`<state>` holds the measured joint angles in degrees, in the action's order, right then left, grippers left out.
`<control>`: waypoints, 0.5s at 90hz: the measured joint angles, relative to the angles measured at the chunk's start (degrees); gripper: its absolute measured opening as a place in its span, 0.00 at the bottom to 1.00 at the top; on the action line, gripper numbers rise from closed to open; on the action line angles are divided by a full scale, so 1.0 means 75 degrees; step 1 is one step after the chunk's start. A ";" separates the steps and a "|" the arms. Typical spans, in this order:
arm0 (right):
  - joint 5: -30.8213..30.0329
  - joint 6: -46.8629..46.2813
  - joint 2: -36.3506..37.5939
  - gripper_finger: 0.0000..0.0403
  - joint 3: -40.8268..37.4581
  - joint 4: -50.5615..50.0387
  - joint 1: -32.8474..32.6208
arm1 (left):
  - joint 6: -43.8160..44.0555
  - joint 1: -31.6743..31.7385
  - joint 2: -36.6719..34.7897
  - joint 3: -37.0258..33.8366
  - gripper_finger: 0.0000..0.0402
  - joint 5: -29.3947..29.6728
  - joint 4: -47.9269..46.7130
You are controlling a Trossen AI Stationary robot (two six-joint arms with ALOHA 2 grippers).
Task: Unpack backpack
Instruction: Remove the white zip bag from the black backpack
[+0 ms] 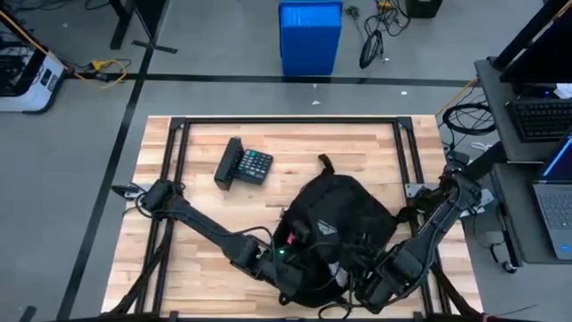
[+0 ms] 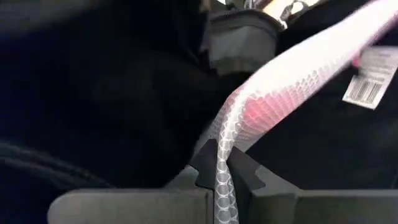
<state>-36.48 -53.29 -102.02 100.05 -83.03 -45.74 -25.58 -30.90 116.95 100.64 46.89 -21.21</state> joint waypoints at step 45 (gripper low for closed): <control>-0.0157 -0.0960 0.0000 0.01 -0.0006 -0.0868 0.0023 | -0.0002 -0.0874 -0.0865 0.0012 0.00 0.1543 -0.0121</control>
<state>-37.66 -60.48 -102.02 100.01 -89.54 -45.56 -25.59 -37.46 110.47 100.73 58.46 -22.12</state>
